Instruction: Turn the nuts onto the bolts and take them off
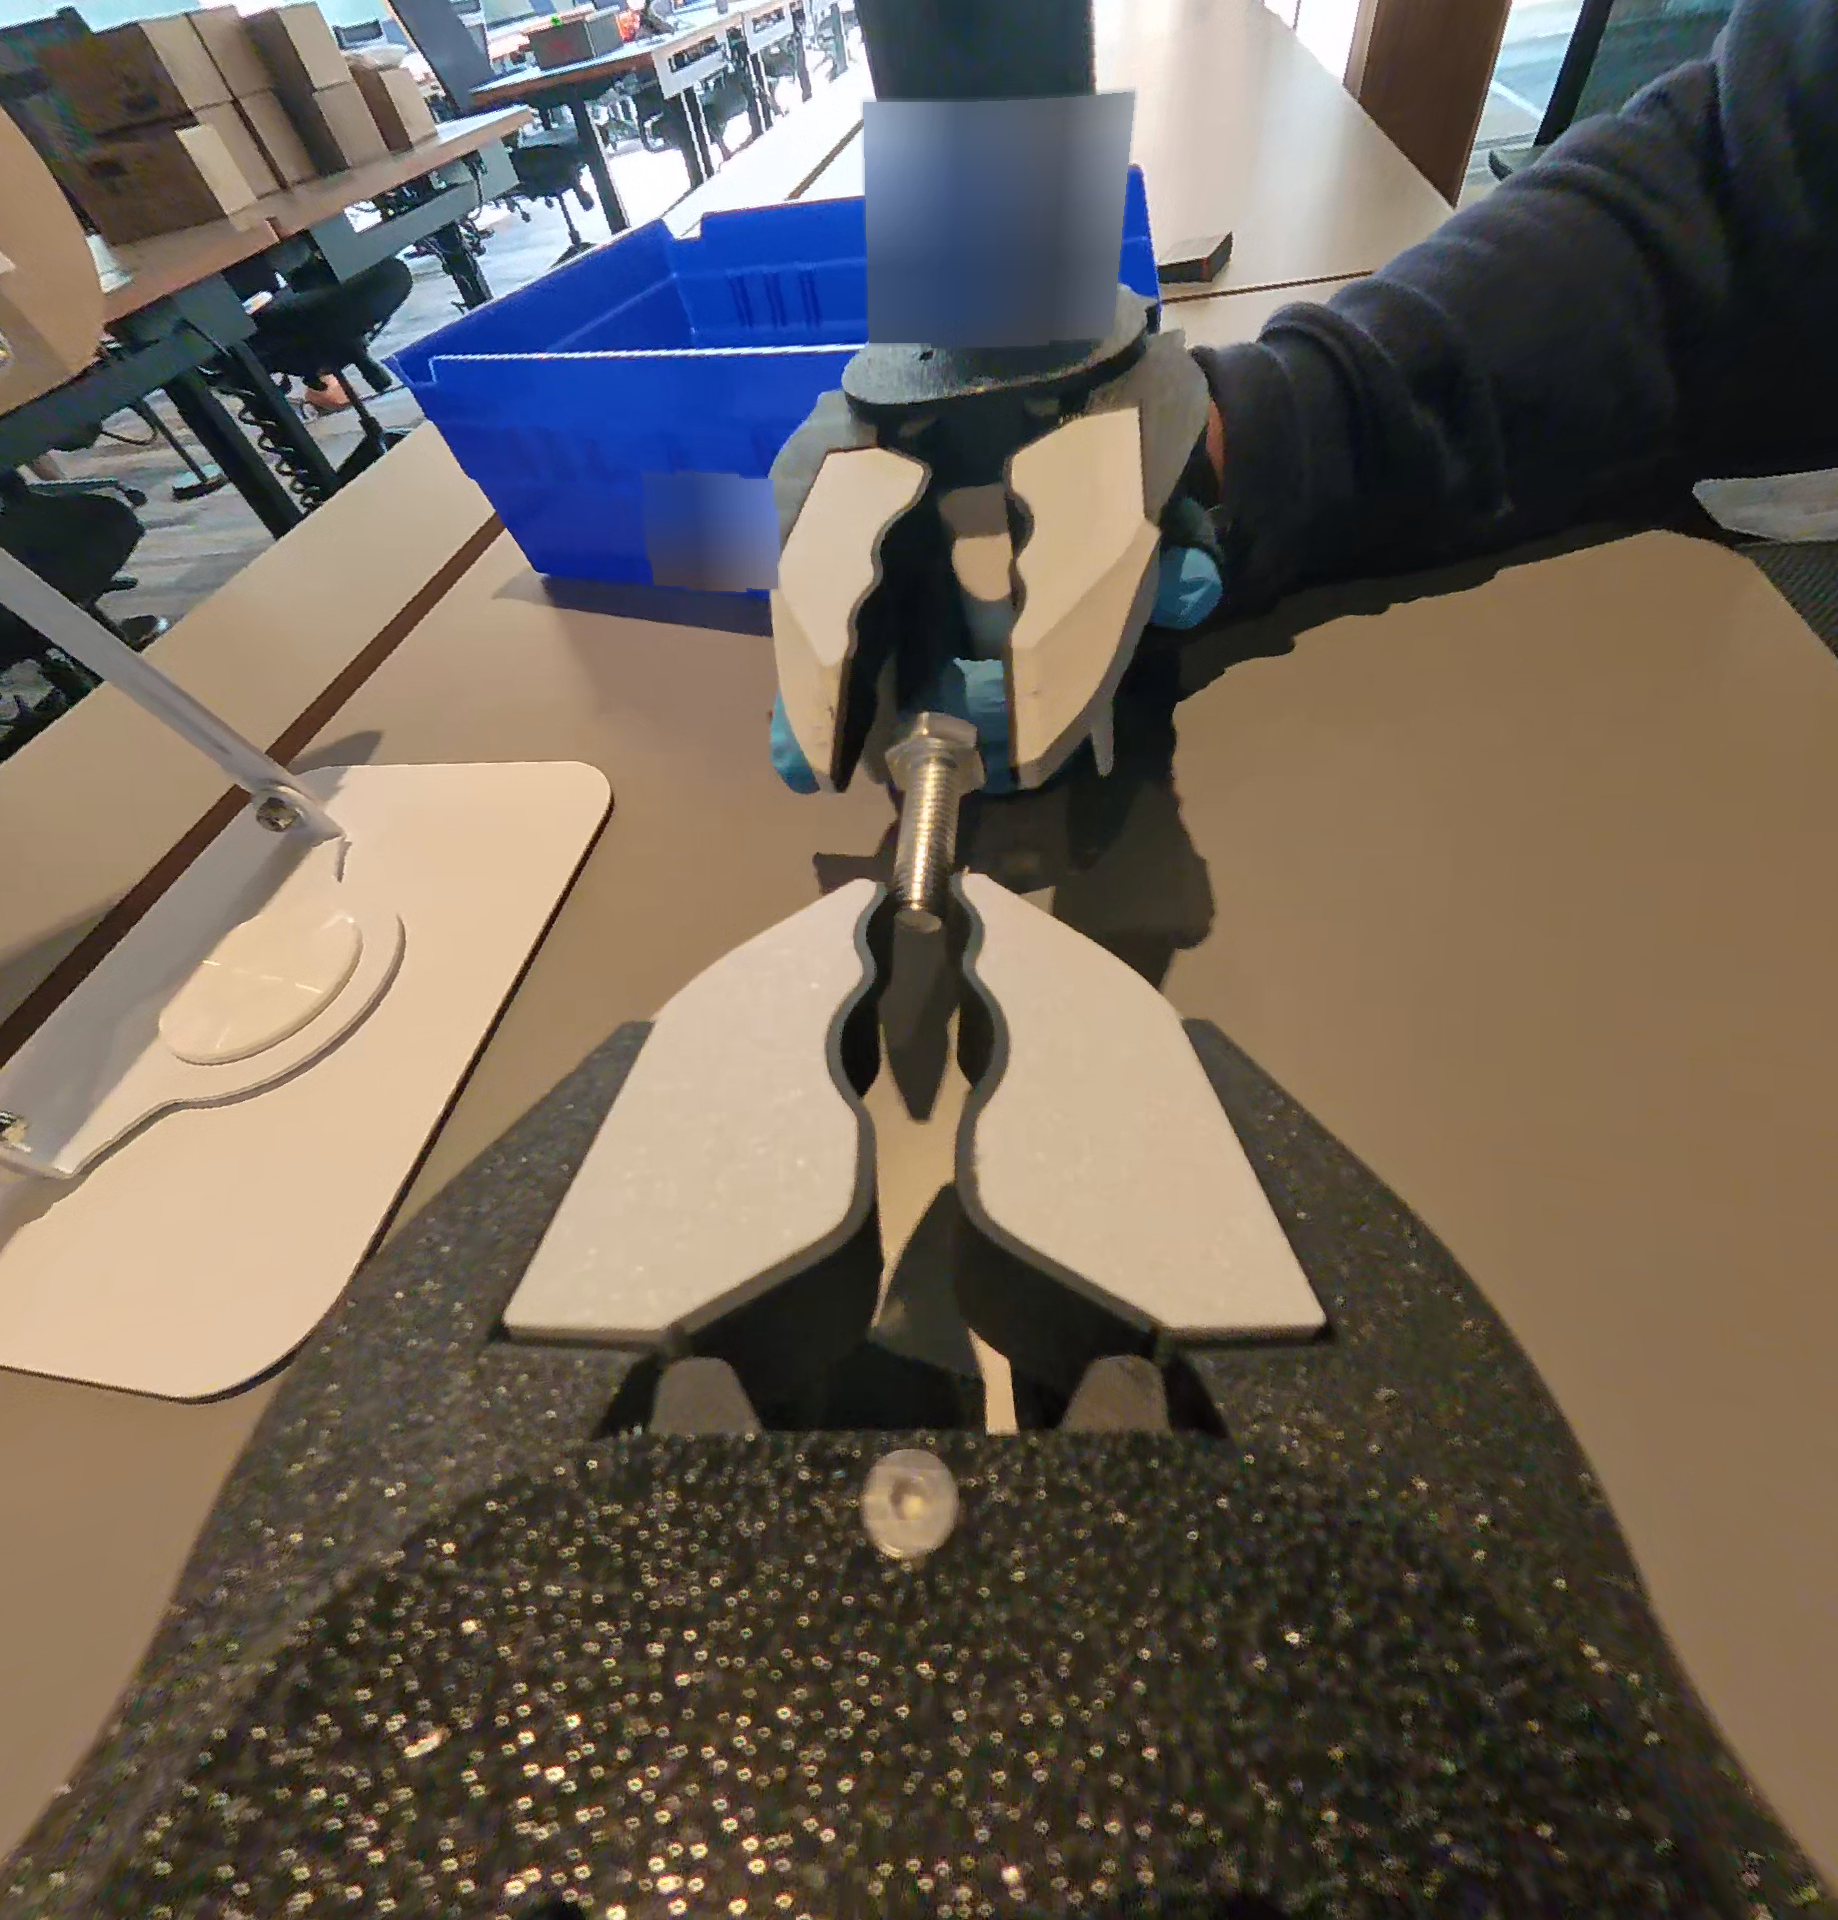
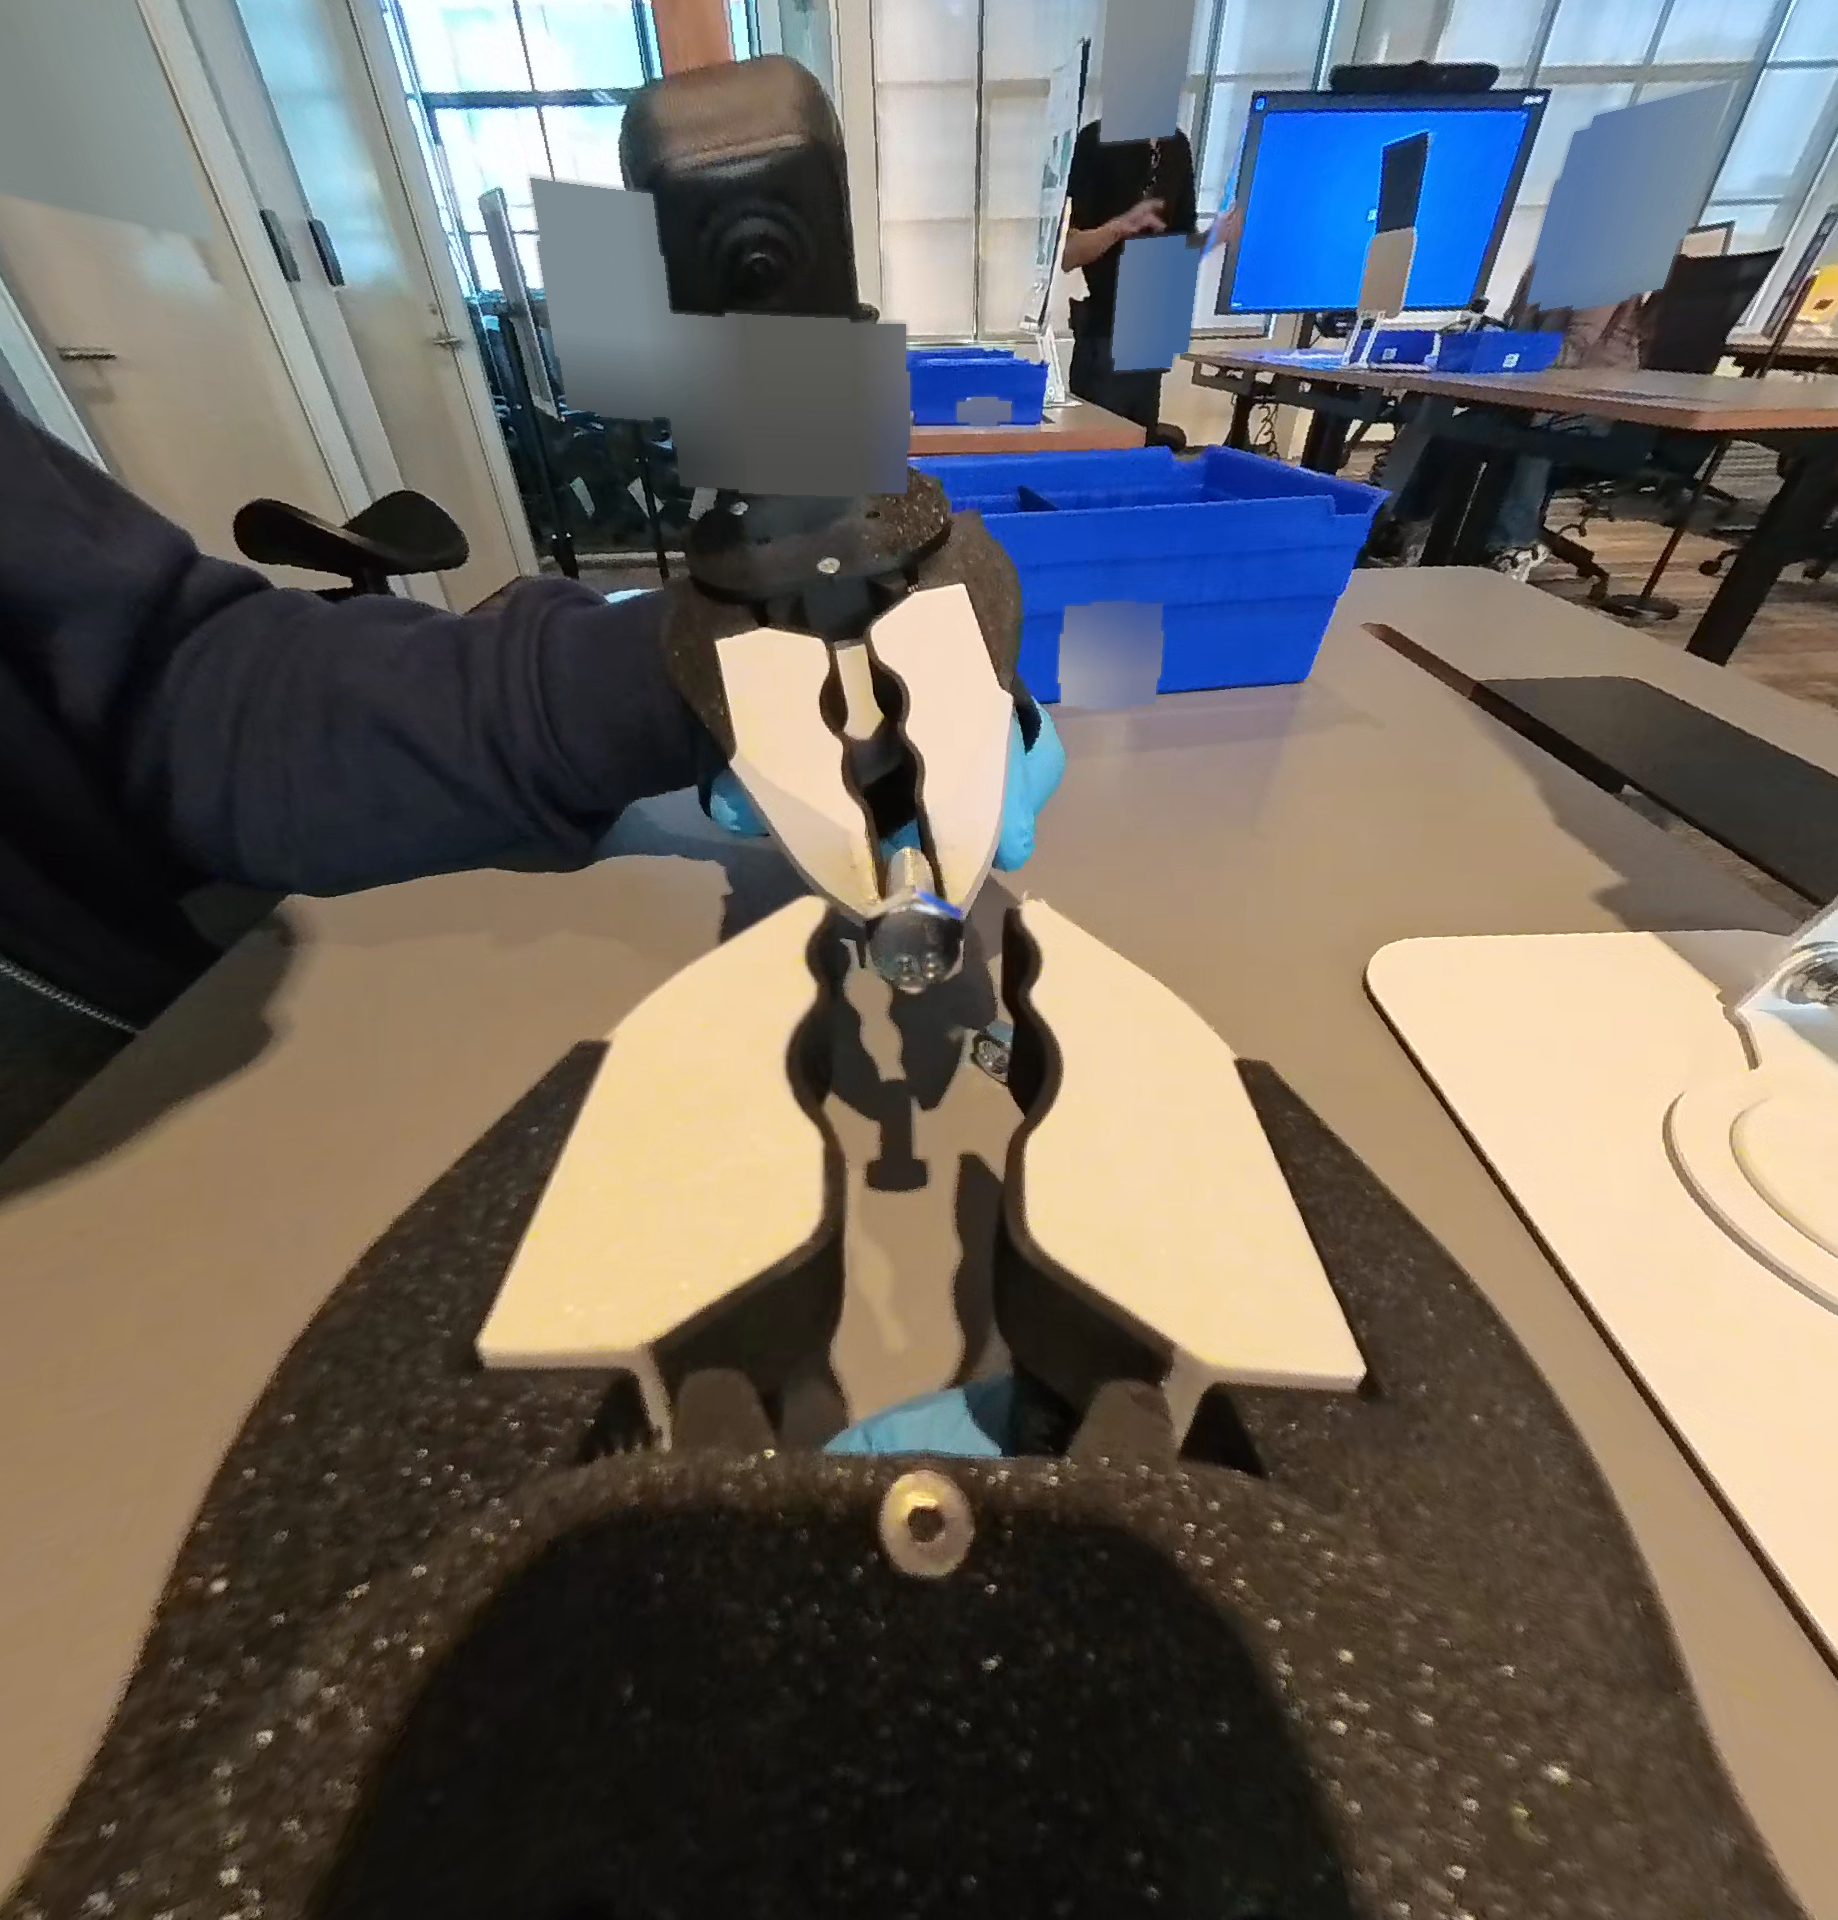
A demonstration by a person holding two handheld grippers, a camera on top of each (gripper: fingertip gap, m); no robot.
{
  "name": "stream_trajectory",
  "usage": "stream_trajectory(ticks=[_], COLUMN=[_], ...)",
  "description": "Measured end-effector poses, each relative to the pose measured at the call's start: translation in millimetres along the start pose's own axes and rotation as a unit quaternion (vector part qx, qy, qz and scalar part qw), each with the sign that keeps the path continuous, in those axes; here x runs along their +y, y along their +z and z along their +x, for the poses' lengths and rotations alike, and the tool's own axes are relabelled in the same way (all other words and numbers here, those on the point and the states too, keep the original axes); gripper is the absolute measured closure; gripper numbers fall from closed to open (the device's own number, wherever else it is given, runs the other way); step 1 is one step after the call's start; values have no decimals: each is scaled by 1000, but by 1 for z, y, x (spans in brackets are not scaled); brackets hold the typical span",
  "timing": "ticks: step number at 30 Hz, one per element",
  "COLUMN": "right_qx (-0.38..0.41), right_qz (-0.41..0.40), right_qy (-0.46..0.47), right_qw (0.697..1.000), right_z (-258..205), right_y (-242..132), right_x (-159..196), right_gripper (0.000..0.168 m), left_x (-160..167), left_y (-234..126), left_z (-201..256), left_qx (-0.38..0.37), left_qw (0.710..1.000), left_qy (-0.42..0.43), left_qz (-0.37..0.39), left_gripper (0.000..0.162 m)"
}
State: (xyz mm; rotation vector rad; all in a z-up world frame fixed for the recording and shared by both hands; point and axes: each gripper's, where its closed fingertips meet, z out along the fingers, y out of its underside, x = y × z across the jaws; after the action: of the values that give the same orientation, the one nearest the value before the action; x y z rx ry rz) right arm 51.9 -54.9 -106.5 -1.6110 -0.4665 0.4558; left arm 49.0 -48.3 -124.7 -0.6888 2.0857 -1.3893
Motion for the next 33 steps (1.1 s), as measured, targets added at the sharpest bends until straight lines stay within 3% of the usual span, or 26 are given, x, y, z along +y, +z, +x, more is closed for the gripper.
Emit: stream_trajectory(ticks=[33], right_qx=[11], right_qz=[-29], right_qy=[-20], right_qw=[999], right_z=[-2], right_y=[6], right_x=[7], right_gripper=[150], left_x=[3], left_y=[0], left_z=[1], left_qx=[3], left_qw=[1000], left_qy=[-1], left_qz=[-15], left_gripper=[153])
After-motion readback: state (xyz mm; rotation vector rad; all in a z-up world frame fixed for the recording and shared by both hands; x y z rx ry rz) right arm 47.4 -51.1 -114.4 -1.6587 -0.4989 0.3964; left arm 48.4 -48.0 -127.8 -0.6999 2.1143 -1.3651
